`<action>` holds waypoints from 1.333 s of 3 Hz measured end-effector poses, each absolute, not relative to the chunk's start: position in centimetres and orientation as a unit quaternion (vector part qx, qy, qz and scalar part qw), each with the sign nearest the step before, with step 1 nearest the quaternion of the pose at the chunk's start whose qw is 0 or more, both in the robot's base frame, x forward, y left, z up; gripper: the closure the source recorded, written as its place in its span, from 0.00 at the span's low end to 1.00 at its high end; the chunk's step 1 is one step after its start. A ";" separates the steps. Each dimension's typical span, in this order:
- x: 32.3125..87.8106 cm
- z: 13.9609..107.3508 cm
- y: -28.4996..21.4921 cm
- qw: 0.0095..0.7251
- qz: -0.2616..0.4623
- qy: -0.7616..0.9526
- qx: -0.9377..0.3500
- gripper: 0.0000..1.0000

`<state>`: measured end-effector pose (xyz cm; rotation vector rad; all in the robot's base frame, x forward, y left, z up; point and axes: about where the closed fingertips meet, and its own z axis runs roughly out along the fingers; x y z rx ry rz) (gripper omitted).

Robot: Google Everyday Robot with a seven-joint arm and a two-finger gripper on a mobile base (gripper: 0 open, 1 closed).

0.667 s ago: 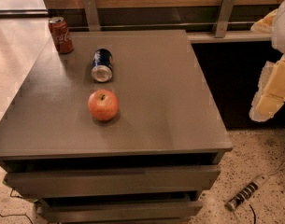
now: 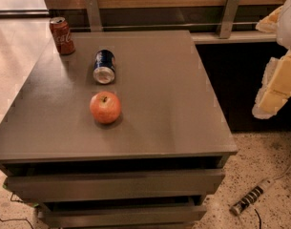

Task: Place pepsi can upright

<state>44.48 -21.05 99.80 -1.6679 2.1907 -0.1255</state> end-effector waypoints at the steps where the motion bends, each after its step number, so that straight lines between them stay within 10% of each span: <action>1: 46.4 100.8 -19.6 0.208 -0.014 0.791 -0.575 0.00; 4: 54.1 101.5 -8.9 0.222 0.086 0.853 -0.465 0.00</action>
Offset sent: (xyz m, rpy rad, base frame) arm 0.0782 0.0867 0.0281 0.3612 0.1226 -0.3286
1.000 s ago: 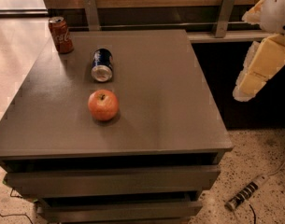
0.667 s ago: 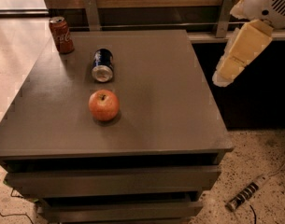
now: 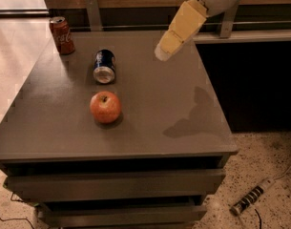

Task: Place pepsi can upright

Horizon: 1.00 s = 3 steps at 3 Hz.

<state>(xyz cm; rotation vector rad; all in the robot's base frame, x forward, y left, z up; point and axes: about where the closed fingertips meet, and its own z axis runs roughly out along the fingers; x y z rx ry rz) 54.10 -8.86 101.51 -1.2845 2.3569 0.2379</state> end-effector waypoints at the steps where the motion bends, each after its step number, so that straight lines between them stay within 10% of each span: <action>1: 55.9 100.6 -6.4 0.209 0.112 0.884 -0.403 0.00; 3: 56.3 100.4 -5.7 0.203 0.125 0.902 -0.360 0.00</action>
Offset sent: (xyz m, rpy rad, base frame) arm 0.0194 0.0267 -0.0099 0.0600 0.0781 -0.1343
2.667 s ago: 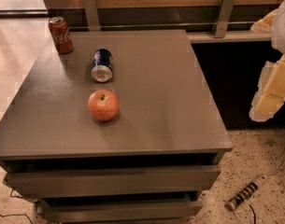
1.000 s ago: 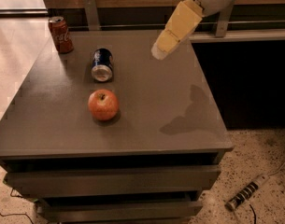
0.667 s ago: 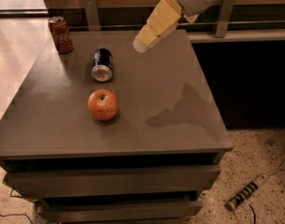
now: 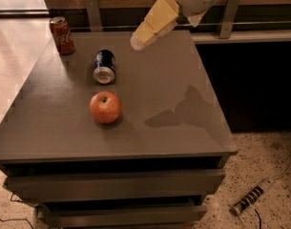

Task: Place pepsi can upright

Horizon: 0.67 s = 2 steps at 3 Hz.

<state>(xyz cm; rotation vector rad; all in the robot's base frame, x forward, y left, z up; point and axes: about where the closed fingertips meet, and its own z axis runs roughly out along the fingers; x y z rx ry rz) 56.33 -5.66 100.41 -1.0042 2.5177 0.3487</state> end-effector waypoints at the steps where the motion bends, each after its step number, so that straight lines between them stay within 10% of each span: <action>1: 58.0 100.3 -4.7 0.188 0.113 0.912 -0.346 0.00; 2: 60.9 99.2 -3.1 0.156 0.077 0.935 -0.309 0.00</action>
Offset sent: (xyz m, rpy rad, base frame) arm 0.0824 0.0556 -0.0261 -0.2608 0.1962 -0.2785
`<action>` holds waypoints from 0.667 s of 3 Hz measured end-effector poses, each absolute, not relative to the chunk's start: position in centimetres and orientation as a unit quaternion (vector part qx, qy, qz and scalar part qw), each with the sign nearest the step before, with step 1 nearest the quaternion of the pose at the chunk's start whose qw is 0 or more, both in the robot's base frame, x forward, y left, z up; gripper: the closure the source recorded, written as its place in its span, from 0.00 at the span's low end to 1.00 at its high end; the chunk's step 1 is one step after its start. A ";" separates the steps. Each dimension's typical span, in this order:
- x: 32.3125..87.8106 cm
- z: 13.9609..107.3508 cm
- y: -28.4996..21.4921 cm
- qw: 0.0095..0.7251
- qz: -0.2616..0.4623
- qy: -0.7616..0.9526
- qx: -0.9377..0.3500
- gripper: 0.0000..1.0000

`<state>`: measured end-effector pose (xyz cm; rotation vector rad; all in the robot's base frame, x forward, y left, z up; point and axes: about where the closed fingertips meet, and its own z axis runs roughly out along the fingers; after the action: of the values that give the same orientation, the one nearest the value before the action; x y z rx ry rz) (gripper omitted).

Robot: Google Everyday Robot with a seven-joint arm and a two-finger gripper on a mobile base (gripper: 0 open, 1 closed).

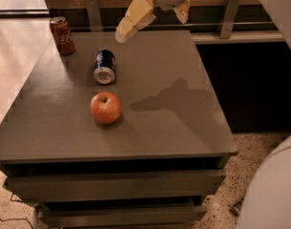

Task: Place pepsi can upright

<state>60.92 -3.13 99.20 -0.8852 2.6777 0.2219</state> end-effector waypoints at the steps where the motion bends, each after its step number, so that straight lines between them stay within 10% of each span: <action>1: 63.8 97.5 -0.1 0.126 0.048 0.959 -0.249 0.00; 2: 65.5 96.6 2.0 0.117 0.043 0.967 -0.223 0.00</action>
Offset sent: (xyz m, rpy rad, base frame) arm 0.0342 0.0536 -0.0355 -0.1703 0.2109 -0.2516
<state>65.46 2.00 96.55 -0.6526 2.8291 0.1247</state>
